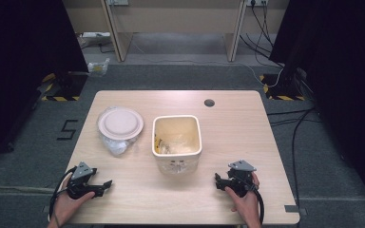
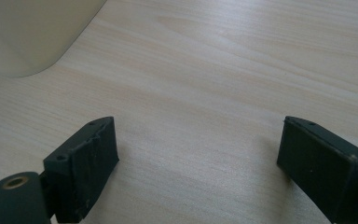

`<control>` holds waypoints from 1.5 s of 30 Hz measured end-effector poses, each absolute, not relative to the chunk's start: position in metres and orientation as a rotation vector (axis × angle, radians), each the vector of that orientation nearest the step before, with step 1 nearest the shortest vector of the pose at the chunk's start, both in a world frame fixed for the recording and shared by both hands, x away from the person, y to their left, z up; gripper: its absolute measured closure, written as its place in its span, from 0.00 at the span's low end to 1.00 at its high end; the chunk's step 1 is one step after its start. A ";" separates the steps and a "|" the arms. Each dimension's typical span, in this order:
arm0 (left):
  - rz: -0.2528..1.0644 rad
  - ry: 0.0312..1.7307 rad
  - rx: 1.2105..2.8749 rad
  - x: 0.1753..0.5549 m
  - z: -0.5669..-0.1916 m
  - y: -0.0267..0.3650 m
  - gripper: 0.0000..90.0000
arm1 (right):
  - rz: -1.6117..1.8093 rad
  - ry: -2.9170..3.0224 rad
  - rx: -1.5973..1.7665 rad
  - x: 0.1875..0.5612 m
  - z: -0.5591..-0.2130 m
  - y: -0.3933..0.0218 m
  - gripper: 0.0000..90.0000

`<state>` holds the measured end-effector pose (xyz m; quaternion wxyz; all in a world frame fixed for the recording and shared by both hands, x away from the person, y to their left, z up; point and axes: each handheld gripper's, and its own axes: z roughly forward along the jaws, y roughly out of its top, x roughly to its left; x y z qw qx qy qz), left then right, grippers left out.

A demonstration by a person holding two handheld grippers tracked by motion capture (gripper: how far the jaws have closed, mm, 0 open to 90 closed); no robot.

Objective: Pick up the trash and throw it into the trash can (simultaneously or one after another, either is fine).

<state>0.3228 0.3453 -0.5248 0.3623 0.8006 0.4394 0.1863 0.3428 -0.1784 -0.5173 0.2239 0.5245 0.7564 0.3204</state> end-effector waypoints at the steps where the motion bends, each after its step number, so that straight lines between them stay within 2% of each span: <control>1: 0.479 1.129 2.063 0.323 -0.525 0.345 0.16 | 0.884 2.089 1.446 0.343 -0.517 -0.178 0.13; 10: 0.469 1.119 2.048 0.327 -0.523 0.345 0.18 | 0.883 2.096 1.438 0.343 -0.517 -0.178 0.12; 16: 0.516 1.087 2.040 0.335 -0.505 0.341 0.17 | 0.883 2.096 1.438 0.343 -0.517 -0.178 0.12; 22: 0.544 1.041 2.040 0.354 -0.484 0.331 0.17 | 0.883 2.096 1.438 0.343 -0.517 -0.178 0.12; 45: 0.595 1.028 2.031 0.412 -0.454 0.320 0.17 | 0.886 2.107 1.433 0.343 -0.517 -0.178 0.12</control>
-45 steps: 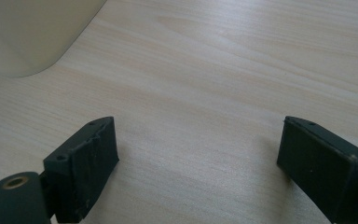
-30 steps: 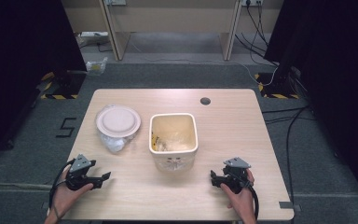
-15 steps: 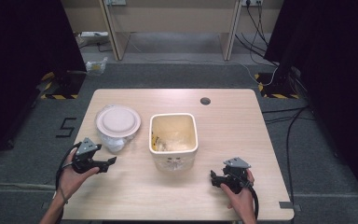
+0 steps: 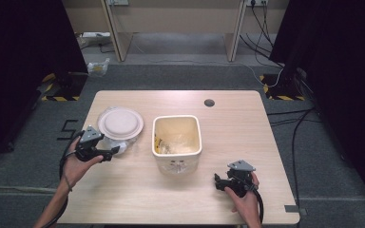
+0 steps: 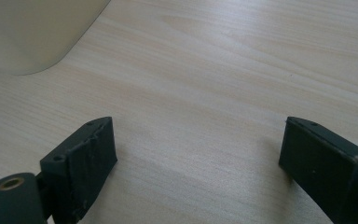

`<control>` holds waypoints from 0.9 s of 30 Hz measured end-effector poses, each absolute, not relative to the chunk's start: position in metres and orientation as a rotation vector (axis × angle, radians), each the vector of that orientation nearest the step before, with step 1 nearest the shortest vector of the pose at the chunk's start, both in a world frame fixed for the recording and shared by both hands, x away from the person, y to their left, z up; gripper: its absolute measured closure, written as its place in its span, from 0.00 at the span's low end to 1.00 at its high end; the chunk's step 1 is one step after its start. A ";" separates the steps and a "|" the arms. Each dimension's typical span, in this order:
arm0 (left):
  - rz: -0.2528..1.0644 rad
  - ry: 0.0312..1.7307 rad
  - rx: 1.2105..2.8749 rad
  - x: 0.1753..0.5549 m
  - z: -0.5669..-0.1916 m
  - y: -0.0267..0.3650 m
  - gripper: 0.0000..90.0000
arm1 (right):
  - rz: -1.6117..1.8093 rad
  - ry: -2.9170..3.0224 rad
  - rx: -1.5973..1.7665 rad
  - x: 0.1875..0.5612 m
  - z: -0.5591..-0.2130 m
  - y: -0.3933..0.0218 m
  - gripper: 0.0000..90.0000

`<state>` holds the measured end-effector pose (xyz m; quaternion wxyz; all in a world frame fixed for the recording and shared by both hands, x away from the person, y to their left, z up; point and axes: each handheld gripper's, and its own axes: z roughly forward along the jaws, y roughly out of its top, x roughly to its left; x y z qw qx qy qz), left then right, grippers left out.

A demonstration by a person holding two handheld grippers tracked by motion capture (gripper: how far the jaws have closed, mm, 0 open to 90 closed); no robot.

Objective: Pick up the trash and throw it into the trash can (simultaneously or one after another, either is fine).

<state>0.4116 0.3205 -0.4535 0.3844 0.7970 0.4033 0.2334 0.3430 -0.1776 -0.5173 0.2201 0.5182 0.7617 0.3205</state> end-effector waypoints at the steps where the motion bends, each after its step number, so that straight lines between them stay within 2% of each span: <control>1: 0.598 1.028 2.033 0.415 -0.453 0.319 0.17 | 0.887 2.106 1.433 0.343 -0.517 -0.178 0.12; 14: 0.650 1.003 2.102 0.437 -0.457 0.301 0.17 | 0.887 2.109 1.431 0.343 -0.517 -0.178 0.12; 27: 0.699 0.957 2.241 0.462 -0.467 0.269 0.18 | 0.888 2.114 1.419 0.343 -0.517 -0.177 0.12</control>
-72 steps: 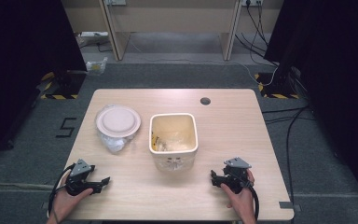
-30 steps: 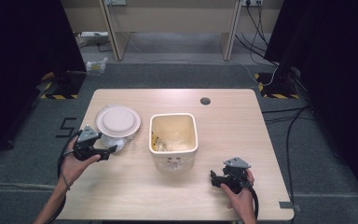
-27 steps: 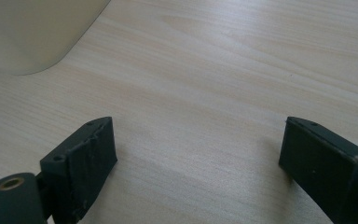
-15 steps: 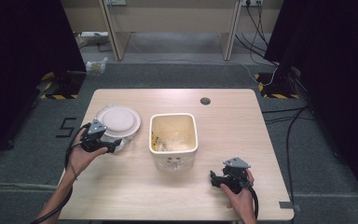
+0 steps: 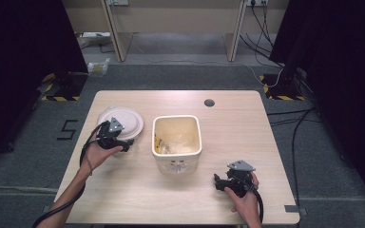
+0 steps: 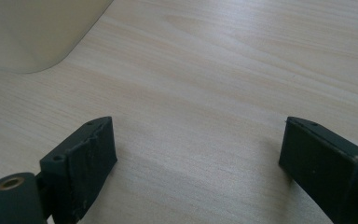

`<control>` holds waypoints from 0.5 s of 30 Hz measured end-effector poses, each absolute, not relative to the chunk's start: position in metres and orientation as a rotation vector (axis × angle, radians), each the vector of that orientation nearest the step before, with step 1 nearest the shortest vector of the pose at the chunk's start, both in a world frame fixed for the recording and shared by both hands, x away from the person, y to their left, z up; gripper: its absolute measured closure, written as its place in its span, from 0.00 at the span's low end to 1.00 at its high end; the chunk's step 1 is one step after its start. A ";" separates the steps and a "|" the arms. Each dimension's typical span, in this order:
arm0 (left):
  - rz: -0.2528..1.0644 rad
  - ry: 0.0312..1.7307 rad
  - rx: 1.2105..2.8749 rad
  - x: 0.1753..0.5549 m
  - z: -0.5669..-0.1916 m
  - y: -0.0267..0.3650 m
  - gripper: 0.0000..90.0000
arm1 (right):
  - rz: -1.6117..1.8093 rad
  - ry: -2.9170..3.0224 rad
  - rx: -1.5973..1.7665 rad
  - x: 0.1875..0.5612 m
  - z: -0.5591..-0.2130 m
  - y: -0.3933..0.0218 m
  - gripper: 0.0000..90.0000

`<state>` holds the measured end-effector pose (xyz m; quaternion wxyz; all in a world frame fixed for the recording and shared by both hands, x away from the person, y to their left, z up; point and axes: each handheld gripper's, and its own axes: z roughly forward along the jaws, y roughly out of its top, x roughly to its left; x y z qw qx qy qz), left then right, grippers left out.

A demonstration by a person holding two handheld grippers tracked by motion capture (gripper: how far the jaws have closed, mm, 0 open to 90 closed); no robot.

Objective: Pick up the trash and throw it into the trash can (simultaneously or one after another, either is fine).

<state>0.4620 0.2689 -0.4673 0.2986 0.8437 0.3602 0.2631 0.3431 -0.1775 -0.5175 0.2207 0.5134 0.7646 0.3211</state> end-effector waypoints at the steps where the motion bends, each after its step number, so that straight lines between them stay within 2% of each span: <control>1: 0.719 0.938 2.254 0.464 -0.468 0.267 0.18 | 0.888 2.114 1.419 0.343 -0.517 -0.177 0.12; 15: 0.815 0.925 2.363 0.480 -0.478 0.257 0.18 | 0.888 2.114 1.419 0.343 -0.517 -0.177 0.12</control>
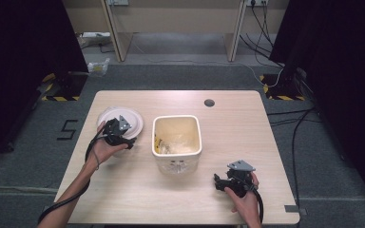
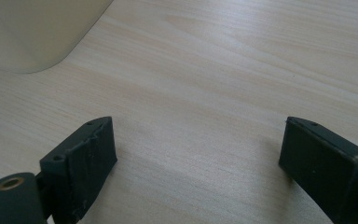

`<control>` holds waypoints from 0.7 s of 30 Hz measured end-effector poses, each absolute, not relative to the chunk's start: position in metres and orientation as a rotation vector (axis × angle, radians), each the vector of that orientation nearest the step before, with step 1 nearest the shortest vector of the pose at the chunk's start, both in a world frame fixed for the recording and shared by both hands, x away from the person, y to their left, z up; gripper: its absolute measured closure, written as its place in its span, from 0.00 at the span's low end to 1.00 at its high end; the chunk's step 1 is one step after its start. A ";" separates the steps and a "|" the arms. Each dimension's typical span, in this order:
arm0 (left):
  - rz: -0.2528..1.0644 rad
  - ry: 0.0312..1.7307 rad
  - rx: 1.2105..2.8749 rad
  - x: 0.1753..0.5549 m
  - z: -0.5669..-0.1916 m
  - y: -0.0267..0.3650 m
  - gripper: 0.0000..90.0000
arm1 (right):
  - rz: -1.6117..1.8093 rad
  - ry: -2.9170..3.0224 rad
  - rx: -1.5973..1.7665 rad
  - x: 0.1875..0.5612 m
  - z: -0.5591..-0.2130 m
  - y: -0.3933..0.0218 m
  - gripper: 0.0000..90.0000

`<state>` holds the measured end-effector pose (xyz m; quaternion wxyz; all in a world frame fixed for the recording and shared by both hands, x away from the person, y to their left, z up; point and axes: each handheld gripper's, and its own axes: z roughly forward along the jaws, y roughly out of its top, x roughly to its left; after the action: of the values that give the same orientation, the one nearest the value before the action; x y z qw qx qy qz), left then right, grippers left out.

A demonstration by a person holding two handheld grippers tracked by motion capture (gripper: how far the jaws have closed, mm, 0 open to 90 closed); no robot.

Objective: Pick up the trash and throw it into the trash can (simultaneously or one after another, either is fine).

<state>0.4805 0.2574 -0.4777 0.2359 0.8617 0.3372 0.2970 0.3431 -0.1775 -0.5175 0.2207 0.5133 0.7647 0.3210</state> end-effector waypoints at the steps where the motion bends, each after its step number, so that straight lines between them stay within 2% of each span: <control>1: 0.828 0.915 2.370 0.480 -0.479 0.256 0.17 | 0.888 2.115 1.417 0.343 -0.518 -0.177 0.12; 17: 0.961 0.834 2.433 0.470 -0.492 0.249 0.16 | 0.896 2.126 1.410 0.343 -0.517 -0.177 0.12; 21: 0.958 0.837 2.429 0.470 -0.490 0.249 0.16 | 0.897 2.126 1.410 0.343 -0.518 -0.176 0.12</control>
<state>0.4702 0.2493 -0.4898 0.1983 0.8683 0.2992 0.3423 0.3428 -0.1765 -0.5175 0.2173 0.5089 0.7675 0.3237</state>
